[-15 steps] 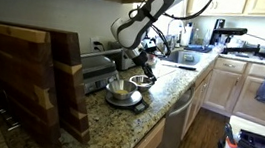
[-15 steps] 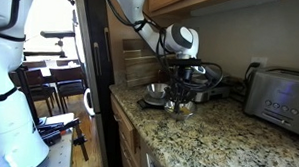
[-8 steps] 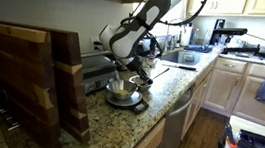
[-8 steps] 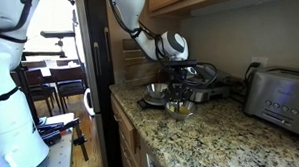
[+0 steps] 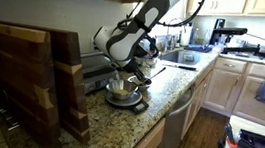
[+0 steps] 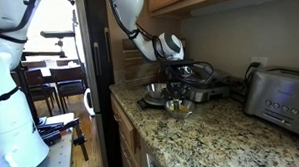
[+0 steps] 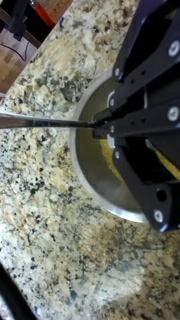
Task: Use the spoon to get some sugar from the right bowl and put in the left bowl
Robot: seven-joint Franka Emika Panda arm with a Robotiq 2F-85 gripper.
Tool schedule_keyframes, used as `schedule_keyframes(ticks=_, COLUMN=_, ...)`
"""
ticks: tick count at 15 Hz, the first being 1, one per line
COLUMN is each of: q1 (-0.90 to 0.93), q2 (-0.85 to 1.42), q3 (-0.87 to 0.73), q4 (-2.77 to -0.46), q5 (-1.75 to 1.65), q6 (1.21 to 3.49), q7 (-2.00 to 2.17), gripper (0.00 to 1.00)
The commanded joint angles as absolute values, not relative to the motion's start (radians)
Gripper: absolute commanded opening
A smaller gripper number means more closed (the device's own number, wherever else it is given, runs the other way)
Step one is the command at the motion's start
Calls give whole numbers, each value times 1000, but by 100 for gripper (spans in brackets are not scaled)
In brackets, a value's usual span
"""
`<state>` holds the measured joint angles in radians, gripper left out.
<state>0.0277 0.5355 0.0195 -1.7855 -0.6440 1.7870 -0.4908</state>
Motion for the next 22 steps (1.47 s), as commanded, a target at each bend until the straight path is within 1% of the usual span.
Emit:
schedule_keyframes(ticks=1, q1=8, q2=512, q3=37, q4=-1798, q5=-620, q6=1797, q7=-518, gripper=3)
schedule_keyframes(ticks=10, q1=-55, q2=438, q3=32, q4=-1870, q5=-471, q6=1851, q7=-567, gripper=3)
schedule_keyframes(ticks=16, q1=-110, q2=369, q3=27, q4=-1930, q5=-364, q6=1936, q7=-629, gripper=3)
schedule_keyframes(ticks=22, q1=-115, q2=327, q3=4, q4=-1950, q5=-357, q6=1962, q7=-632, gripper=3)
